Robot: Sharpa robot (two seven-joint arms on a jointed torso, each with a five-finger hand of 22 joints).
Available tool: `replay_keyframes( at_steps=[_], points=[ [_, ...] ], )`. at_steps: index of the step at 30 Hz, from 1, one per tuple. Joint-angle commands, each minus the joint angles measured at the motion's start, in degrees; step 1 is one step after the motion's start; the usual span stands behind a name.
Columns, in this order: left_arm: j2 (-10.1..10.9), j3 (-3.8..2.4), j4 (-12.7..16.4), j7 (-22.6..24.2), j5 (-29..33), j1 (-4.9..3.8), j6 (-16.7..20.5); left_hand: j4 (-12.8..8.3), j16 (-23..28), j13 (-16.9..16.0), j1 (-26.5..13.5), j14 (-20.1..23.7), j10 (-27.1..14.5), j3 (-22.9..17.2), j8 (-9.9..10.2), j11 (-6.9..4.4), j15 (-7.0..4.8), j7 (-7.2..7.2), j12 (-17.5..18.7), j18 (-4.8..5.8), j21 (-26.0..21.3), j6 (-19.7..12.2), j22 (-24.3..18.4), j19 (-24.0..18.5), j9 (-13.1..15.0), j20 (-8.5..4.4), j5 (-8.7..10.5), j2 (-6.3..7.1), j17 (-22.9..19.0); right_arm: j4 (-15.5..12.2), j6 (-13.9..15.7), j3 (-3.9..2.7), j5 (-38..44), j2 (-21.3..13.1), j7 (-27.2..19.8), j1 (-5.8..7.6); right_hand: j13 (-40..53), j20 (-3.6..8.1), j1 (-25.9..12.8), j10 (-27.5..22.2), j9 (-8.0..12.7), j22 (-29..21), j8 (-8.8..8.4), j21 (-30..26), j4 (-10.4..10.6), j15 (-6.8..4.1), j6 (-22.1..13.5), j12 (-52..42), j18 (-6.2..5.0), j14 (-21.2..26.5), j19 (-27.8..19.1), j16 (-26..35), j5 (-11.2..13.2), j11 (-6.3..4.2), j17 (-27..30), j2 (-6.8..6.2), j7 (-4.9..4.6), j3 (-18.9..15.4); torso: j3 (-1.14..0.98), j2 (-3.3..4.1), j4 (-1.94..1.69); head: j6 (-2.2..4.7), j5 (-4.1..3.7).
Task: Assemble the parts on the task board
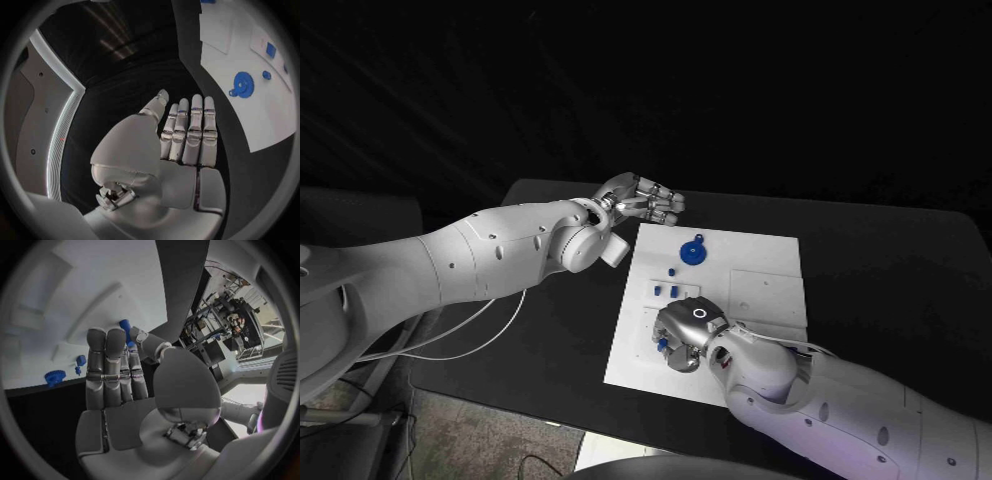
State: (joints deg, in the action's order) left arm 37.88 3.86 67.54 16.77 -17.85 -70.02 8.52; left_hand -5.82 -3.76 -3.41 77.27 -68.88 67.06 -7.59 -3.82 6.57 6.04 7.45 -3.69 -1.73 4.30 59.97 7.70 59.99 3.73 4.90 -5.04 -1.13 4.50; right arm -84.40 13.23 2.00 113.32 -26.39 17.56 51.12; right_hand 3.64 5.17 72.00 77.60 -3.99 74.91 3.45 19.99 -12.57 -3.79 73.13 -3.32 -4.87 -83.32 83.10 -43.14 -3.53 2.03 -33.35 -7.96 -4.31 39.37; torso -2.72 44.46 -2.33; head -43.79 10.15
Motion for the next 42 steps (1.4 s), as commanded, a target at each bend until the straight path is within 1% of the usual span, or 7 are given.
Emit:
replay_keyframes(
  at_steps=[1, 6, 18, 24, 28, 37, 42],
  points=[
    [-0.1, -0.03, 0.1, 0.4, 0.4, -0.03, -0.9, 0.2, 0.2, 0.0, 0.1, 0.0, -0.2, 0.0, -0.1, -0.12, -0.18, 0.25, 0.3, -0.59, 0.2, 0.0, -0.1, 0.5, 0.0, 0.03, -0.02, -0.10, 0.1, 0.4, -2.5, 0.47, 0.2, 0.1, 0.1, -0.42, -0.1, 0.17, 0.1, 1.2, 0.0, 1.9, 0.17, -0.4, -0.1, -0.27, 0.2, -0.1, -0.79, 0.1, -0.4, -0.1, -0.2, -0.89, 0.1, 0.69, -0.13, 0.2, -0.04, 0.00, 0.04, 0.00, 0.04],
    [-0.1, -0.03, 0.1, 0.4, 0.4, -0.03, -0.9, 0.2, 0.2, 0.0, 0.1, 0.0, -0.2, 0.0, -0.1, -0.12, -0.18, 0.25, 0.3, -0.59, 0.2, 0.0, -0.1, 0.5, 0.0, 0.03, -0.02, -0.10, 0.1, 0.3, -1.2, 0.58, -1.1, 0.6, -0.9, -0.41, -0.1, -0.57, -0.2, -0.7, 0.1, 1.8, 0.16, -0.6, 0.5, 0.55, -1.6, -0.1, -1.11, -0.1, -0.4, -0.3, 0.1, -0.39, 0.2, 0.34, -0.58, -0.7, -0.05, 0.00, 0.02, 0.04, 0.01],
    [0.0, -0.02, 0.1, 0.0, 0.4, -0.04, -1.0, 0.3, 0.2, 0.0, 0.1, 0.1, -0.2, 0.1, -0.1, -0.11, -0.16, 0.26, 0.3, -0.58, 0.3, 0.0, -1.0, 0.6, 0.0, 0.05, 0.06, -0.07, 0.1, 0.4, 2.8, 0.64, -2.5, 0.2, 0.2, -0.41, -0.3, -1.76, -0.9, -10.7, 0.3, 0.5, 0.13, -4.5, 3.2, 1.72, -8.3, -0.2, -2.46, 0.5, -0.2, -0.6, 0.4, 2.31, 0.4, -4.43, -1.38, -1.4, -0.02, -0.03, 0.03, 0.16, -0.10],
    [0.1, -0.01, 0.1, -0.3, 0.4, -0.04, -1.1, 0.4, 0.2, 0.0, 0.0, 0.2, -0.5, 0.2, -0.1, -0.03, -0.12, 0.31, 0.3, -0.57, 0.3, -0.1, -1.1, 0.6, 0.0, 0.08, 0.10, 0.07, 0.1, -0.2, 4.7, 0.64, -3.1, -0.2, 0.5, -0.41, -0.3, -2.12, -0.1, -13.3, 0.3, 0.1, 0.11, -6.6, 4.1, 2.05, -10.0, -0.3, -3.01, 0.6, 0.0, -0.5, 0.6, 2.87, 0.7, -5.85, -0.64, -2.8, -0.08, 0.00, 0.01, 0.17, -0.24],
    [0.1, -0.01, 0.1, -0.4, 0.4, -0.04, -1.2, 0.4, 0.2, 0.0, 0.0, 0.2, -0.5, 0.2, -0.1, -0.03, -0.12, 0.31, 0.3, -0.57, 0.3, -0.1, -1.1, 0.6, 0.0, 0.08, 0.10, 0.07, 0.1, -1.1, 6.3, 0.63, -3.7, -0.7, 0.5, -0.41, -0.3, -2.71, 1.1, -16.0, 0.4, -1.4, 0.12, -9.3, 5.2, 2.56, -12.3, -0.6, -3.48, 0.9, 0.1, -0.1, 0.6, 3.41, 1.2, -5.75, -0.13, -9.1, -0.06, -0.01, 0.02, 0.20, -0.31],
    [0.3, 0.00, 0.0, -0.5, 0.4, -0.04, -1.2, 0.4, 0.2, 0.0, 0.0, 0.2, -0.5, 0.2, -0.1, -0.03, -0.12, 0.31, 0.3, -0.57, 0.3, -0.1, -1.1, 0.6, 0.0, 0.08, 0.10, 0.07, 0.1, -4.4, 9.1, 0.40, -5.6, -3.2, 0.2, -0.27, -0.2, -2.99, 2.4, -17.0, 0.4, -2.6, 0.15, -10.9, 6.5, 2.75, -13.7, -0.9, -3.84, 0.9, 0.9, 0.2, 0.6, 3.62, 1.7, -6.08, -0.04, -12.6, -0.07, -0.04, 0.01, 0.54, -0.79],
    [0.5, 0.02, 0.0, -0.4, 0.4, -0.04, -1.2, 0.4, 0.2, 0.0, 0.0, 0.2, -0.5, 0.2, -0.1, -0.03, -0.12, 0.31, 0.3, -0.57, 0.3, -0.1, -1.1, 0.6, 0.0, 0.08, 0.10, 0.07, 0.1, -7.1, 8.2, -1.17, -11.1, -6.5, -1.1, 0.05, -0.2, -2.90, 1.8, -15.0, 0.4, -2.6, 0.15, -11.1, 7.3, 2.53, -13.1, -1.5, -3.69, 0.8, 1.0, 0.1, 0.5, 3.11, 1.7, -5.35, -0.68, -12.3, -0.04, -0.02, 0.04, 1.01, -1.36]
  ],
)
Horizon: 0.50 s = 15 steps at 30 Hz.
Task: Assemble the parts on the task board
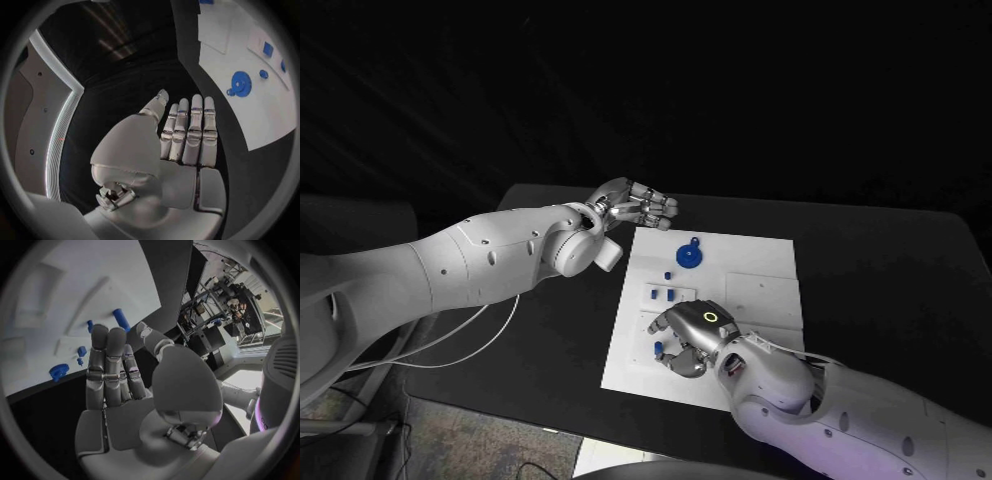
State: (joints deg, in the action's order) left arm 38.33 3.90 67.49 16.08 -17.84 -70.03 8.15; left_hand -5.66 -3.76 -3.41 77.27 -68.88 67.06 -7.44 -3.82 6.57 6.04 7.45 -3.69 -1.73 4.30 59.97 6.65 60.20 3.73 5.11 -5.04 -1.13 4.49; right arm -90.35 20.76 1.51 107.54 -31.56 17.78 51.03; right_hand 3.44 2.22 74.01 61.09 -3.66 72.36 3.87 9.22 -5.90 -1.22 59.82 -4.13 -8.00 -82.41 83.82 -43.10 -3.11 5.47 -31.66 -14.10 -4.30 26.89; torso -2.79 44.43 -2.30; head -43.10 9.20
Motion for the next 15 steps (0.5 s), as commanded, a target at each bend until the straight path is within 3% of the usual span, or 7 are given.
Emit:
replay_keyframes(
  at_steps=[1, 3, 5, 7, 10, 15],
  points=[
    [0.1, -0.02, 0.0, 0.2, 0.4, -0.03, -0.9, 0.2, 0.2, 0.0, 0.0, 0.2, -0.5, 0.0, -0.1, -0.03, -0.12, 0.31, 0.3, -0.58, 0.3, -0.1, -0.1, 0.4, 0.0, -0.13, 0.10, 0.07, 0.1, -1.6, 0.3, -1.26, -7.2, -2.2, -1.8, 0.22, -0.1, 0.28, -0.8, 2.8, 0.0, 0.0, -0.30, -0.3, 1.2, -0.35, 0.6, -0.8, -0.36, -0.2, 0.5, 0.0, 0.1, -0.74, 0.0, 1.15, -1.11, 0.7, 0.02, 0.01, 0.01, 0.43, -0.61],
    [0.1, -0.01, 0.0, 0.3, 0.4, -0.03, -0.9, 0.2, 0.2, 0.0, 0.0, 0.2, -0.5, 0.0, -0.1, -0.03, -0.12, 0.31, 0.3, -0.58, 0.3, -0.1, -0.1, 0.4, 0.0, -0.13, 0.10, 0.07, 0.1, -2.4, -0.6, -2.45, -11.3, -3.8, -2.7, 0.42, -0.1, 0.65, -2.1, 5.6, 0.0, 0.0, -0.30, -0.3, 2.7, -0.75, 1.5, -0.9, 0.21, -0.3, 0.7, -0.2, -0.1, -1.36, 0.0, 1.61, -1.31, 1.8, 0.01, -0.01, 0.06, 0.83, -1.33],
    [0.3, 0.00, 0.1, 0.4, 0.4, -0.03, -0.8, 0.2, 0.2, 0.0, 0.0, 0.2, -0.5, 0.0, -0.1, -0.03, -0.12, 0.31, 0.3, -0.58, 0.3, -0.1, -0.1, 0.4, 0.0, -0.13, 0.10, 0.07, 0.1, -3.1, -2.0, -3.93, -15.9, -5.9, -3.6, 0.68, 0.0, 0.93, -3.1, 8.9, -0.1, 0.2, -0.08, 0.1, 3.8, -1.03, 2.7, -1.3, 0.68, -0.6, 1.0, -0.3, -0.8, -2.00, -0.1, 2.35, -2.31, 2.7, 0.01, -0.02, 0.08, 1.22, -2.04],
    [0.5, 0.01, 0.2, 0.6, 0.5, -0.03, -0.8, 0.2, 0.2, 0.0, 0.0, 0.2, -0.5, 0.0, -0.1, -0.03, -0.12, 0.31, 0.3, -0.58, 0.3, -0.1, -0.1, 0.4, 0.0, -0.13, 0.10, 0.07, 0.1, -3.6, -4.0, -5.25, -20.0, -7.9, -4.3, 1.05, 0.5, 1.39, -3.9, 13.7, -0.4, 0.5, 0.16, 1.2, 4.3, -1.80, 4.7, -2.8, 1.23, -0.8, 1.3, -0.4, -1.3, -3.61, -0.1, 3.25, -1.44, 2.8, 0.00, -0.05, 0.17, 1.62, -2.79],
    [0.8, 0.01, 0.2, 0.9, 0.8, -0.03, -0.9, 0.3, 0.2, 0.0, 0.2, 0.2, -0.4, 0.2, -0.1, -0.04, -0.12, 0.32, 0.3, -0.61, 0.3, -0.2, -0.2, 0.4, 0.0, -0.10, 0.10, 0.15, 0.1, -4.3, -6.9, -6.79, -26.0, -11.0, -4.8, 1.98, 1.2, 2.46, -4.3, 17.3, -0.6, 0.7, -0.09, 1.7, 4.4, -2.65, 6.2, -3.6, 2.48, -0.9, 1.4, -0.3, -1.0, -4.86, -0.2, 4.46, -0.78, 1.2, -0.06, -0.10, 0.27, 2.03, -3.90],
    [1.5, 0.02, 0.7, 1.4, 1.6, 0.08, -1.1, 0.3, -0.1, 0.0, 0.0, -1.6, -0.1, 0.5, -0.1, -0.21, -0.72, 0.31, 0.3, -0.65, 0.7, -0.2, -0.1, 1.1, 0.0, -0.49, 0.15, 0.29, 0.6, -5.2, -14.0, -8.25, -34.7, -16.1, -2.8, 4.32, 8.0, 3.87, -4.6, 21.2, -1.0, 1.0, -0.10, 3.1, 3.9, -3.85, 8.0, -10.3, 4.05, -1.3, 1.8, -0.3, -0.4, -6.68, -0.7, 6.18, 0.40, -3.1, -0.29, -0.28, 0.64, 2.57, -5.59]
  ],
)
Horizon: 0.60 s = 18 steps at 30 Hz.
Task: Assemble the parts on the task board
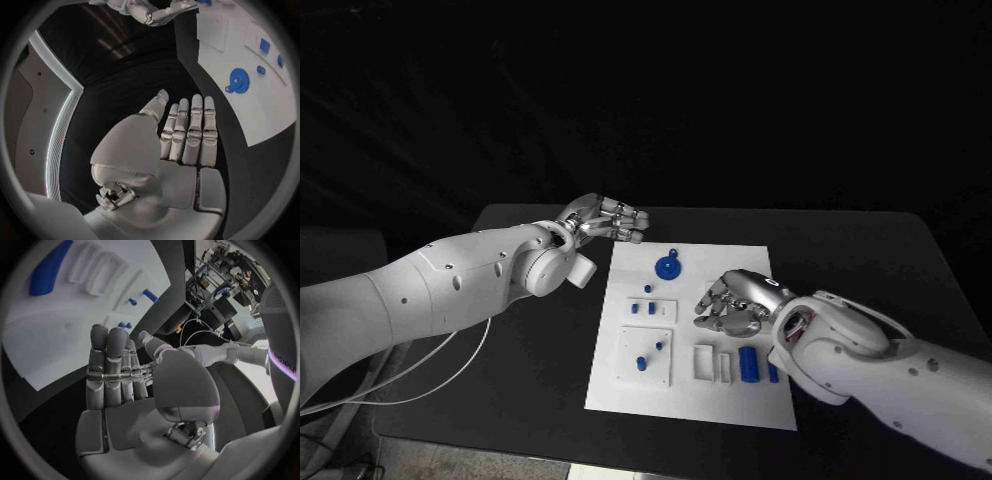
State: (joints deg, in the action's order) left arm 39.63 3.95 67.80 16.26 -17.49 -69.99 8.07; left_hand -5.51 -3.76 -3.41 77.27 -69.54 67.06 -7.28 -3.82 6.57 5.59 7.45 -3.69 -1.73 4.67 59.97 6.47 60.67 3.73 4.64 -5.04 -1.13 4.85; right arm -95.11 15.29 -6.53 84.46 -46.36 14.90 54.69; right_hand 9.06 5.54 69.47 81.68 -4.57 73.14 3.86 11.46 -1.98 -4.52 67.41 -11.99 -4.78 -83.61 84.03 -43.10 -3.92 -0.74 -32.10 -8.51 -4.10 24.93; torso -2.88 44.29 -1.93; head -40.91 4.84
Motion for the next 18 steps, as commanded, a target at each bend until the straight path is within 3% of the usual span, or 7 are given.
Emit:
replay_keyframes(
  at_steps=[1, 2, 6, 9, 11, 15, 18],
  points=[
    [0.4, -0.03, 0.6, 1.3, 1.3, 0.11, -1.0, 0.1, 0.1, 0.0, -0.1, -1.5, 0.1, 0.4, -0.1, -0.28, -0.42, 0.31, 0.3, -0.45, 0.5, -0.2, 0.1, 0.8, 0.0, -0.23, 0.13, 0.28, 0.5, -0.5, -10.5, -0.39, -13.5, -2.5, 1.0, 1.24, 9.1, 0.97, -0.2, -1.6, -0.2, 0.7, -0.16, 1.9, 0.0, -0.75, 0.1, -8.3, 1.27, -0.1, 1.8, -1.1, 0.4, -0.84, -1.3, 1.73, 0.54, -2.6, -0.25, -0.20, 0.35, 0.47, -1.83],
    [0.5, -0.03, 0.8, 1.3, 1.4, 0.15, -1.1, 0.1, 0.0, 0.0, -0.1, -1.7, 0.3, 0.4, -0.1, -0.35, -0.51, 0.28, 0.3, -0.39, 0.5, -0.2, 0.1, 0.9, 0.0, -0.33, 0.13, 0.31, 0.6, -0.5, -11.8, -0.49, -14.7, -3.2, 1.8, 1.60, 14.4, 1.11, -0.8, -4.0, -0.5, 1.2, -0.11, 3.4, 0.4, -0.84, 0.2, -12.7, 1.50, 0.1, 2.0, -1.8, 0.4, -0.92, -2.2, 2.40, 0.40, -3.3, -0.28, -0.24, 0.41, 0.52, -2.14],
    [1.0, -0.03, 1.5, 1.4, 1.5, 0.40, -1.3, 0.1, -0.4, 0.0, -0.3, -3.3, 1.5, 0.6, -0.1, -0.79, -1.16, 0.21, 0.3, -0.22, 1.0, -0.2, 0.3, 1.6, 0.0, -0.90, 0.21, 0.26, 1.2, -0.5, -16.5, -0.73, -19.4, -6.1, 5.2, 2.82, 28.6, 1.22, -3.1, -9.3, -2.4, 3.1, -0.10, 7.0, 1.3, -0.94, -0.6, -23.0, 1.53, 1.0, 2.1, -5.7, 1.0, -1.06, -7.9, 2.69, 0.50, -3.2, -0.41, -0.45, 0.61, 0.56, -3.47],
    [1.4, -0.02, 2.2, 1.4, 1.6, 0.64, -1.5, 0.2, -0.4, 0.0, -0.5, -4.1, 2.2, 0.8, -0.1, -1.06, -1.50, 0.15, 0.3, 0.14, 1.4, -0.2, 0.5, 1.9, 0.0, -1.34, 0.35, 0.29, 1.8, -0.3, -19.3, -0.82, -22.3, -8.0, 8.2, 3.34, 35.1, 1.33, -3.9, -9.3, -4.0, 5.0, -0.04, 11.9, 1.5, -1.05, -0.7, -27.5, 1.57, 1.4, 2.6, -7.5, 0.7, -1.37, -11.3, 3.42, 0.87, -2.3, -0.47, -0.54, 0.73, 0.47, -4.24],
    [1.7, -0.02, 2.7, 1.5, 1.6, 0.85, -1.7, 0.5, -0.6, 0.0, -0.9, -4.6, 2.9, 1.2, -0.1, -1.26, -1.69, 0.12, 0.3, 0.28, 1.6, -0.3, 0.6, 2.2, 0.0, -1.55, 0.57, 0.51, 2.1, 0.0, -21.1, -0.85, -24.2, -8.9, 10.8, 3.54, 38.0, 1.28, -5.4, -9.3, -4.8, 5.7, -0.20, 15.2, 2.4, -1.02, -1.3, -28.7, 1.58, 1.6, 2.7, -9.0, 0.7, -1.25, -13.8, 3.96, 0.57, -2.3, -0.56, -0.64, 0.89, 0.50, -4.81],
    [2.1, -0.02, 3.5, 1.8, 1.4, 1.16, -1.8, 1.3, -0.6, -0.1, -2.4, -5.0, 2.8, 2.7, 0.0, -1.18, -1.69, 0.03, 0.3, 0.47, 1.8, -0.5, 0.7, 2.3, 0.0, -1.64, 1.38, 1.46, 2.5, 0.4, -23.7, -0.84, -26.9, -9.9, 16.3, 3.69, 44.0, 1.07, -7.7, -9.1, -6.3, 6.0, -0.23, 18.5, 2.8, -0.86, -2.3, -31.0, 1.35, 1.6, 2.5, -11.9, 0.8, -1.00, -19.3, 4.89, 0.41, -3.2, -0.76, -0.85, 1.13, 0.25, -5.14],
    [2.4, -0.02, 4.2, 2.2, 1.3, 1.28, -2.0, 1.7, -0.6, -0.1, -3.2, -4.9, 2.7, 3.8, -0.1, -1.10, -1.62, 0.00, 0.3, 0.53, 1.8, -0.6, 0.7, 2.4, 0.0, -1.61, 1.87, 2.00, 2.7, 0.4, -25.2, -0.69, -27.7, -10.2, 19.9, 3.74, 45.4, 1.00, -9.3, -8.8, -6.3, 6.3, -0.17, 19.9, 3.2, -0.78, -3.1, -31.2, 1.38, 1.5, 2.5, -12.7, 1.0, -0.86, -20.8, 5.12, 0.20, -4.3, -0.77, -0.94, 1.22, 0.14, -5.25]
  ],
)
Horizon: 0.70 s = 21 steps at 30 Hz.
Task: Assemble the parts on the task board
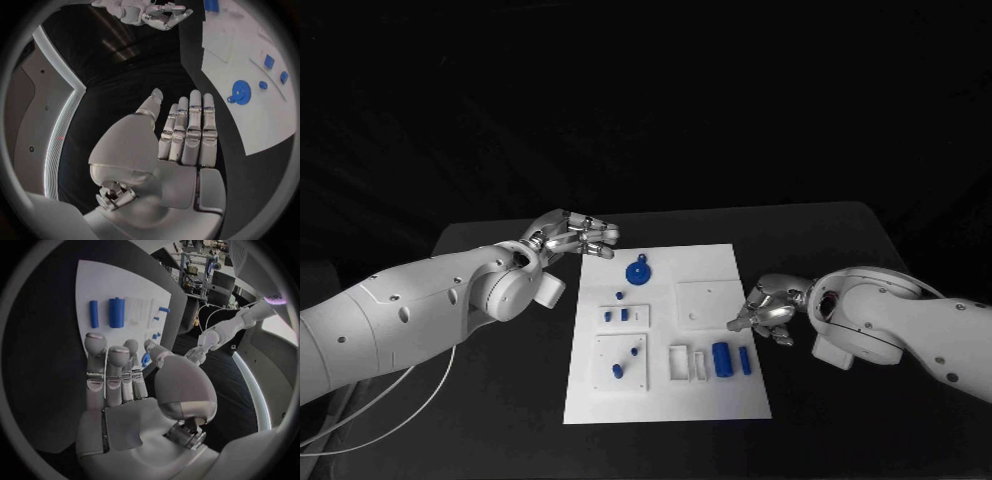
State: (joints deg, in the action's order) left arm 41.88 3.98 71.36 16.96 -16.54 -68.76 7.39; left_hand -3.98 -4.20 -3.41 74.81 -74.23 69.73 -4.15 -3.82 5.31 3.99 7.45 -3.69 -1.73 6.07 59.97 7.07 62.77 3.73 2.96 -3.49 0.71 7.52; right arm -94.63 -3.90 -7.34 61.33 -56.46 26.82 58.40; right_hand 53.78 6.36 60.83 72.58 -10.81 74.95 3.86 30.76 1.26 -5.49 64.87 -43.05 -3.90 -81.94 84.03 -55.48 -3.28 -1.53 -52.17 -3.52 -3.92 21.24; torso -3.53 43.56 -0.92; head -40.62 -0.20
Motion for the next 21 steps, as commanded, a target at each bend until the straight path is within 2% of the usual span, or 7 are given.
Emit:
replay_keyframes(
  at_steps=[1, 5, 9, 13, 14, 16, 21],
  points=[
    [0.2, -0.05, 0.8, 1.6, 0.4, 0.07, -1.3, 0.3, -0.1, -0.1, -1.1, -0.2, -0.1, 1.1, -0.1, 0.23, 0.03, -0.01, 0.3, 0.55, 0.4, -0.6, 0.0, 0.2, 0.0, 0.10, 0.50, 0.44, 0.1, 0.0, -6.3, 0.19, -4.7, -0.1, 8.8, 0.03, 1.0, 0.20, -0.9, 0.4, -0.1, 4.5, -0.21, 1.0, 0.1, 0.20, -0.5, -0.2, 0.51, -0.2, 2.5, -0.5, 0.4, -0.05, -1.1, 0.16, 0.00, -0.8, -0.14, -0.26, 0.26, -0.26, -0.22],
    [0.5, -0.05, 1.2, 1.8, 0.0, 0.21, -1.6, 1.2, 0.2, -0.1, -2.5, 0.5, 0.6, 4.0, -0.1, 0.20, 0.34, -0.02, 0.4, 0.58, 0.1, -0.8, -0.2, -0.2, 0.0, 0.39, 0.06, 1.28, 0.1, -0.1, -6.6, 0.68, -4.5, 0.4, 11.5, 0.04, 1.8, 0.19, -2.1, 0.7, 0.1, 4.6, -0.25, 2.0, 0.9, 0.25, -1.1, -0.3, 0.57, -0.3, 2.5, -1.0, 0.5, 0.06, -2.0, -0.29, -0.21, -1.5, -0.18, -0.45, 0.46, -0.44, -0.19],
    [0.6, -0.05, 1.4, 1.9, -0.1, 0.35, -2.0, 1.7, 0.6, -0.2, -2.3, 3.4, 0.5, 6.5, -0.2, 0.40, 1.24, 0.11, 0.3, 1.16, -1.5, -1.1, -1.0, -2.5, 0.0, 1.26, 0.21, 0.65, -0.7, 0.1, -6.2, 1.24, -3.6, 1.4, 12.8, 0.04, 2.9, 0.14, -2.7, 1.2, 0.5, 4.9, -0.30, 3.4, 1.5, 0.32, -1.7, -0.6, 0.71, -0.4, 2.4, -1.6, 0.5, 0.15, -3.2, -0.57, -0.38, -1.9, -0.11, -0.55, 0.48, -0.58, -0.24],
    [0.5, -0.05, 1.6, 2.0, -0.2, 0.46, -2.4, 1.8, 0.7, -0.1, -1.7, 6.1, -1.0, 7.7, -0.2, 0.85, 2.25, 0.15, 0.3, 0.02, -1.8, -1.2, -1.6, -2.8, 0.0, 2.33, 0.16, 0.19, -2.3, 0.6, -5.7, 1.90, -2.5, 2.7, 13.6, 0.04, 4.3, 0.07, -2.7, 1.6, 1.7, 4.9, -0.23, 4.7, 1.9, 0.42, -2.4, -0.2, 0.68, -0.5, 2.2, -1.7, 0.5, 0.28, -4.3, -0.87, -0.61, -2.0, -0.05, -0.46, 0.39, -0.58, -0.33],
    [0.5, -0.04, 1.6, 2.0, -0.2, 0.48, -2.5, 1.8, 0.7, -0.1, -1.7, 6.3, -1.0, 7.8, -0.2, 0.86, 2.29, 0.14, 0.3, 0.00, -1.8, -1.2, -1.6, -2.8, 0.0, 2.37, 0.13, 0.16, -2.4, 0.7, -5.5, 2.09, -2.2, 3.1, 13.7, 0.04, 4.4, 0.06, -2.6, 1.6, 1.7, 4.9, -0.25, 4.7, 1.9, 0.41, -2.4, -0.2, 0.67, -0.5, 2.1, -1.7, 0.5, 0.29, -4.4, -0.87, -0.63, -2.0, -0.03, -0.46, 0.39, -0.58, -0.31],
    [0.4, -0.04, 1.7, 2.0, -0.2, 0.50, -2.6, 1.8, 0.7, -0.1, -1.7, 6.3, -1.0, 7.8, -0.2, 0.86, 2.29, 0.14, 0.3, 0.00, -1.8, -1.2, -1.6, -2.8, 0.0, 2.37, 0.13, 0.16, -2.4, 0.9, -5.4, 2.39, -1.7, 3.5, 13.8, 0.04, 6.6, -0.02, -2.4, 2.3, 3.3, 4.9, -0.23, 6.4, 2.2, 0.44, -2.2, 1.2, 0.49, -0.8, 1.5, -1.2, 0.5, 0.30, -5.9, -0.88, -0.63, -2.1, -0.02, -0.43, 0.40, -0.66, -0.20],
    [0.2, -0.03, 1.8, 2.1, 0.0, 0.54, -2.8, 1.8, 0.6, -0.1, -1.4, 6.0, -1.4, 8.1, -0.2, 0.97, 2.29, 0.16, 0.3, -0.24, -1.7, -1.2, -2.0, -2.7, 0.0, 2.48, 0.08, -0.20, -2.8, 2.1, -5.1, 3.30, 0.2, 4.9, 14.1, 0.03, 7.4, -0.04, -2.4, 2.5, 3.5, 5.0, -0.15, 7.2, 2.0, 0.50, -2.9, 1.5, 0.53, -1.0, 1.4, -1.1, 0.5, 0.39, -6.4, -0.94, -0.86, -2.1, 0.00, -0.43, 0.39, -0.91, -0.02]
  ],
)
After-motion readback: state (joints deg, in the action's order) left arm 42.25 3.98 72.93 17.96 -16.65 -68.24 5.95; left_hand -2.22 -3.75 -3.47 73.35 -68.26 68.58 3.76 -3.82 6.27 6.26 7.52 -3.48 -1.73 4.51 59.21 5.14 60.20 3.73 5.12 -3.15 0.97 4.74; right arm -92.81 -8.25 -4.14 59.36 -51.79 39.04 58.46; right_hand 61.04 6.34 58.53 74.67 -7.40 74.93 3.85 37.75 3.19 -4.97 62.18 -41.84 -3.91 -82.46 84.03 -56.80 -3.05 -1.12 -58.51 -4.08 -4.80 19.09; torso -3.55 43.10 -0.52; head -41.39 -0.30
